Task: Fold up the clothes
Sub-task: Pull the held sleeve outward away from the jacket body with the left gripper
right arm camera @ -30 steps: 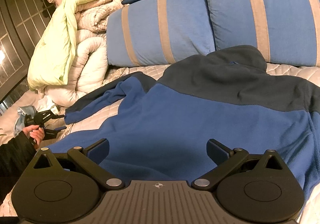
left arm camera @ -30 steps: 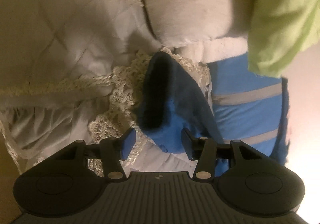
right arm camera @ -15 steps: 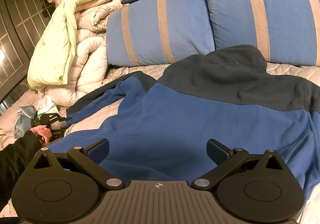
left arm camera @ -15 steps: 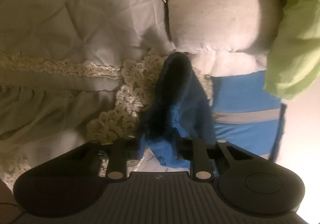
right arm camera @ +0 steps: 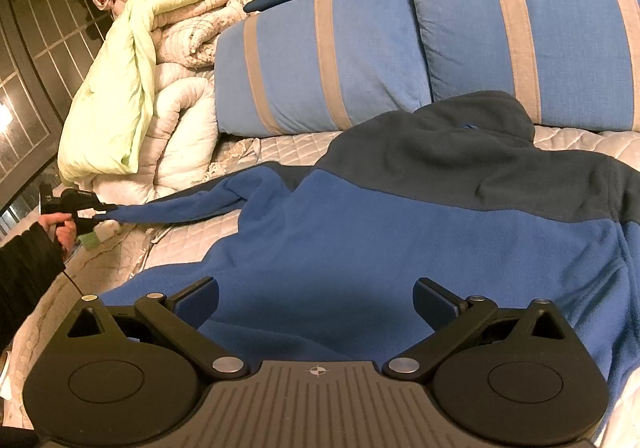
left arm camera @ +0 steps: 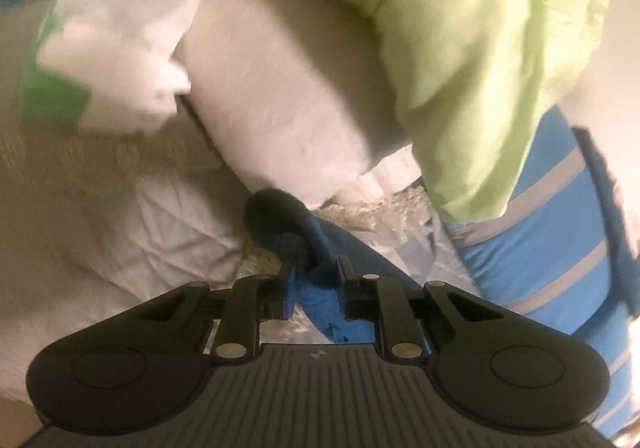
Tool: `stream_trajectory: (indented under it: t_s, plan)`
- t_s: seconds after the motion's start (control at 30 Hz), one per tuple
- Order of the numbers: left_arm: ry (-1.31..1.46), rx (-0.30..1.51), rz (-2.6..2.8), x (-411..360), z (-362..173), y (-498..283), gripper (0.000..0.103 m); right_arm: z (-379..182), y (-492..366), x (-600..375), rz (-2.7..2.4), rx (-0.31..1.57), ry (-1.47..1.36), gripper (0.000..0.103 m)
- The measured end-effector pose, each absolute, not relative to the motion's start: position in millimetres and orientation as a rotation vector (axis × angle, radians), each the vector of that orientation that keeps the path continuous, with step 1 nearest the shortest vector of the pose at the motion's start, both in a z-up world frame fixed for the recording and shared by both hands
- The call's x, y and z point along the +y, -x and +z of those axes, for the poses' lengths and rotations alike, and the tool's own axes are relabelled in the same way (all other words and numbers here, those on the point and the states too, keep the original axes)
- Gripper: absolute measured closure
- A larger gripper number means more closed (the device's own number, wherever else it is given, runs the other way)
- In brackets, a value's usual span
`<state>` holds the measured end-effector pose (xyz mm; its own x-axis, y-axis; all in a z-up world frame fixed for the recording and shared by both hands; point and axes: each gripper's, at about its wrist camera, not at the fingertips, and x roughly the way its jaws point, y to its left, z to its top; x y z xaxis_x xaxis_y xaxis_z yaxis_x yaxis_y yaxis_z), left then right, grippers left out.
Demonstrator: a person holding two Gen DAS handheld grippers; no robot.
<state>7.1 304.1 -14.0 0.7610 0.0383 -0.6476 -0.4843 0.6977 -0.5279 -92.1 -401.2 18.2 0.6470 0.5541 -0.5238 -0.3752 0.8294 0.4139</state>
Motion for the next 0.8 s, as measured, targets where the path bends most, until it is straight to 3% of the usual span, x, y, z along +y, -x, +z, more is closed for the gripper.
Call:
stream_trajectory:
  t_s: [0.6, 0.8]
  plan:
    - [0.612, 0.684, 0.513, 355.9, 15.7, 15.0, 0.09, 19.4, 92.8, -402.7, 0.54, 0.681, -0.292, 0.0]
    - [0.616, 0.772, 0.562, 357.2, -18.4, 25.9, 0.09, 19.4, 93.4, -403.0, 0.54, 0.68, -0.295, 0.0]
